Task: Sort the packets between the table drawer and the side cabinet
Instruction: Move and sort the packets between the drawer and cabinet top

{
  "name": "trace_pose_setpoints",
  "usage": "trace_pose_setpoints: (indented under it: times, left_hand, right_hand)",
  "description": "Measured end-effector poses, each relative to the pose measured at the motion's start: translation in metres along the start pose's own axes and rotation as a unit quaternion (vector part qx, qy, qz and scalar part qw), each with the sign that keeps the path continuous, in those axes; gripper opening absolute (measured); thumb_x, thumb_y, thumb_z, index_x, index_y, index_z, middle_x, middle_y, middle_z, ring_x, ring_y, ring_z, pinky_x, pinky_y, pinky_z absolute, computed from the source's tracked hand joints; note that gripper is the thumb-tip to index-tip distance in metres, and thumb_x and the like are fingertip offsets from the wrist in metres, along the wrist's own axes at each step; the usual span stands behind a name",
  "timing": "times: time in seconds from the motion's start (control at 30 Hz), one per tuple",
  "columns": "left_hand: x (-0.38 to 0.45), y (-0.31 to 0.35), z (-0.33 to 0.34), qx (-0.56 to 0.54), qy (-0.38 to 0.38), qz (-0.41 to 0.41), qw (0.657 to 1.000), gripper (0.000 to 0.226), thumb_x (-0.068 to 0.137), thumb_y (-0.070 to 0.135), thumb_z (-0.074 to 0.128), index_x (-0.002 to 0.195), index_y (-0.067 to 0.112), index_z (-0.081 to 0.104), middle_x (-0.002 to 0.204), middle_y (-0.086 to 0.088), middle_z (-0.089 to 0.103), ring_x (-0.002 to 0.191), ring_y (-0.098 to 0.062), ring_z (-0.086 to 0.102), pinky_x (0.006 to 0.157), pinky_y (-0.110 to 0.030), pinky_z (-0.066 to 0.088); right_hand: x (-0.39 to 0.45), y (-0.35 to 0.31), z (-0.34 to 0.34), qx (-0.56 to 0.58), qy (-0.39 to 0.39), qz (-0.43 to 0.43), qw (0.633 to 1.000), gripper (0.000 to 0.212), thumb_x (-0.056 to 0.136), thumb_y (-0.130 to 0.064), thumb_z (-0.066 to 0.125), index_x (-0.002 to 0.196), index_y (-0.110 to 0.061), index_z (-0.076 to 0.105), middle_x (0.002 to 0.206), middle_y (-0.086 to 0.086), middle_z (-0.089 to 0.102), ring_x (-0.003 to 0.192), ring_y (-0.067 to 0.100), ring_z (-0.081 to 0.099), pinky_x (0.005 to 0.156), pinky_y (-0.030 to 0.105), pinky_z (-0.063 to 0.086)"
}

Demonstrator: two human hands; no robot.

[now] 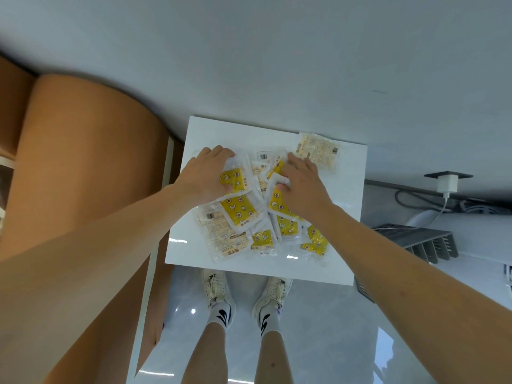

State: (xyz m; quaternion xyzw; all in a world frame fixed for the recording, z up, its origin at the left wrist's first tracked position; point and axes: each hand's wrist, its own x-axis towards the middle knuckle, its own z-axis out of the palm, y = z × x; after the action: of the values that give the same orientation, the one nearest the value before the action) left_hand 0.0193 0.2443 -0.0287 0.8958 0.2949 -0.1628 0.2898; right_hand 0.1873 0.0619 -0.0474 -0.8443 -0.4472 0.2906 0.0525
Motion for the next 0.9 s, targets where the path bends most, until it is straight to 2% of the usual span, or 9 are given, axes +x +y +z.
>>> trace_pose_setpoints:
  times: [0.07, 0.13, 0.2, 0.27, 0.4, 0.6, 0.73, 0.8, 0.9]
  left_hand:
    - [-0.002, 0.002, 0.000, 0.011, 0.003, 0.017, 1.000, 0.069, 0.086, 0.025, 0.076, 0.146, 0.025, 0.041, 0.140, 0.005, 0.048, 0.129, -0.021, 0.041, 0.102, -0.045, 0.041]
    - [-0.004, 0.004, 0.002, 0.007, 0.006, 0.023, 1.000, 0.071, 0.086, 0.020, 0.076, 0.146, 0.026, 0.040, 0.141, 0.004, 0.048, 0.130, -0.021, 0.041, 0.103, -0.045, 0.042]
    - [-0.005, 0.005, 0.005, -0.003, 0.012, 0.007, 1.000, 0.074, 0.084, 0.018, 0.077, 0.147, 0.026, 0.038, 0.141, 0.001, 0.047, 0.130, -0.023, 0.042, 0.105, -0.046, 0.043]
    - [-0.004, 0.005, 0.007, -0.006, 0.016, -0.018, 1.000, 0.077, 0.083, 0.020, 0.078, 0.148, 0.025, 0.036, 0.141, -0.002, 0.047, 0.131, -0.026, 0.042, 0.106, -0.045, 0.044]
    - [-0.002, 0.003, 0.007, 0.017, 0.009, -0.026, 0.999, 0.074, 0.085, 0.029, 0.077, 0.147, 0.023, 0.037, 0.141, -0.002, 0.049, 0.129, -0.026, 0.043, 0.105, -0.044, 0.040]
    - [-0.004, 0.004, 0.006, 0.042, 0.017, -0.052, 0.998, 0.078, 0.079, 0.043, 0.080, 0.142, 0.019, 0.042, 0.133, -0.003, 0.055, 0.124, -0.026, 0.048, 0.105, -0.044, 0.038]
    - [-0.007, 0.008, 0.003, 0.045, 0.037, -0.068, 0.996, 0.077, 0.078, 0.048, 0.081, 0.139, 0.016, 0.045, 0.131, -0.004, 0.059, 0.121, -0.026, 0.055, 0.105, -0.043, 0.038]
    - [-0.010, 0.008, 0.002, -0.015, 0.024, -0.091, 0.995, 0.071, 0.081, 0.043, 0.080, 0.138, 0.016, 0.047, 0.131, -0.003, 0.058, 0.118, -0.026, 0.058, 0.097, -0.040, 0.046]
    - [-0.012, 0.005, -0.001, -0.078, 0.028, -0.132, 0.988, 0.058, 0.084, 0.040, 0.077, 0.131, 0.018, 0.051, 0.128, -0.002, 0.061, 0.111, -0.026, 0.061, 0.080, -0.034, 0.049]
  right_hand:
    - [-0.002, -0.002, -0.004, 0.004, 0.007, 0.009, 1.000, 0.031, 0.098, -0.027, 0.060, 0.127, -0.017, 0.060, 0.160, -0.002, 0.034, 0.148, 0.026, 0.023, 0.104, 0.054, 0.044]
    - [-0.005, -0.007, -0.008, -0.017, 0.038, 0.002, 0.999, 0.020, 0.094, -0.027, 0.065, 0.112, -0.019, 0.066, 0.147, -0.004, 0.043, 0.137, 0.024, 0.031, 0.092, 0.052, 0.046]
    - [-0.007, -0.009, -0.010, -0.053, 0.067, -0.006, 0.996, 0.013, 0.090, -0.028, 0.068, 0.100, -0.020, 0.069, 0.134, -0.002, 0.047, 0.127, 0.025, 0.038, 0.095, 0.050, 0.040]
    - [-0.006, -0.008, -0.009, -0.056, 0.064, -0.008, 0.996, 0.011, 0.090, -0.029, 0.069, 0.096, -0.020, 0.068, 0.129, 0.000, 0.048, 0.123, 0.024, 0.042, 0.100, 0.046, 0.035]
    - [-0.005, -0.007, -0.008, -0.019, 0.045, -0.003, 0.999, 0.012, 0.092, -0.027, 0.067, 0.095, -0.015, 0.065, 0.129, 0.005, 0.048, 0.119, 0.027, 0.043, 0.089, 0.043, 0.045]
    - [-0.009, -0.010, -0.006, -0.061, 0.094, -0.016, 0.994, 0.015, 0.087, -0.028, 0.073, 0.087, -0.016, 0.064, 0.108, 0.005, 0.051, 0.100, 0.028, 0.047, 0.085, 0.043, 0.045]
    - [-0.014, -0.013, -0.006, -0.017, 0.103, -0.016, 0.994, 0.020, 0.089, -0.021, 0.074, 0.090, -0.016, 0.055, 0.102, 0.004, 0.048, 0.082, 0.024, 0.050, 0.070, 0.037, 0.045]
    - [-0.016, -0.013, -0.006, 0.039, 0.102, 0.007, 0.994, 0.026, 0.090, -0.019, 0.071, 0.093, -0.021, 0.046, 0.098, 0.000, 0.046, 0.067, 0.022, 0.049, 0.060, 0.032, 0.039]
    - [-0.018, -0.010, -0.008, 0.125, 0.105, 0.080, 0.983, 0.030, 0.091, -0.019, 0.070, 0.101, -0.026, 0.042, 0.089, -0.004, 0.053, 0.064, 0.018, 0.051, 0.059, 0.032, 0.037]
